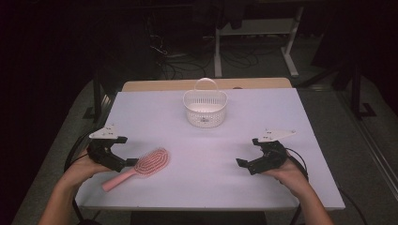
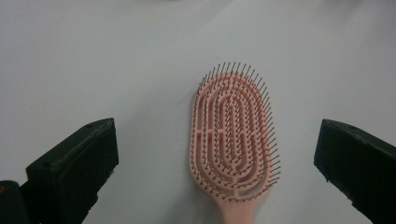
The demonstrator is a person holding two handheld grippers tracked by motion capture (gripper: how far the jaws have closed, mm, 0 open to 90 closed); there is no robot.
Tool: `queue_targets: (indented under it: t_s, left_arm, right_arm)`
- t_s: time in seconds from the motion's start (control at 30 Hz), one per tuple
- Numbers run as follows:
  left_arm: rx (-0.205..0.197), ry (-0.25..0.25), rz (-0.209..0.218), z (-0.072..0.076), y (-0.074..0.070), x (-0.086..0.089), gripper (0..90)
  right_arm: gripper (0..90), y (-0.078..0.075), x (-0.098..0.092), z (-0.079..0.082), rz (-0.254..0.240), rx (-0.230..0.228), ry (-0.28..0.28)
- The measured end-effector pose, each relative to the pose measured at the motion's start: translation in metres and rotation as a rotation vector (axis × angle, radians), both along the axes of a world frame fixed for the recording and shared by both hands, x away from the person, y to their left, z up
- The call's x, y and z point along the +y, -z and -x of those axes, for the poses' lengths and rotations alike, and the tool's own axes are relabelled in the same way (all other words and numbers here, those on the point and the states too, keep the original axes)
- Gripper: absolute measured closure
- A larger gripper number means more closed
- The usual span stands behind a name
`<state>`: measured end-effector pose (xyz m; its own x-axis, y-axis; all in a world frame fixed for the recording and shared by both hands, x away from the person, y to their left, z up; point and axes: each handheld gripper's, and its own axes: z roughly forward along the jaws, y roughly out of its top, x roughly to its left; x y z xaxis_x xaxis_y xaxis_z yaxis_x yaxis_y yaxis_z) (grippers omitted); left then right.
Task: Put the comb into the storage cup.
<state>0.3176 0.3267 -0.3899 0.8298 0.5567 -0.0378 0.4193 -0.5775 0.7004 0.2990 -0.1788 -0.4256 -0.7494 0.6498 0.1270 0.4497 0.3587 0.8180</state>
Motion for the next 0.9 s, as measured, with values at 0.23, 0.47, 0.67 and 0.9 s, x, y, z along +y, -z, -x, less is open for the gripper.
queue_targets:
  t_s: [0.23, 0.47, 0.67, 0.9]
  left_arm:
    - [0.022, 0.018, -0.039, 0.0004, 0.0021, -0.0017, 0.0]
    - [0.033, 0.027, -0.069, 0.0012, 0.0036, -0.0025, 0.0]
    - [0.037, 0.031, -0.111, 0.0020, 0.0054, -0.0038, 0.0]
    - [0.046, 0.037, -0.143, 0.0026, 0.0070, -0.0051, 0.0]
  right_arm:
    - [0.0, -0.0001, -0.0003, 0.0000, 0.000, 0.001, 0.001]
    - [0.0, -0.0001, 0.0000, 0.0001, 0.000, 0.000, 0.001]
    - [0.0, 0.0001, 0.0000, -0.0001, 0.001, 0.001, 0.002]
    - [0.0, 0.0001, 0.0001, 0.0000, 0.001, 0.003, 0.001]
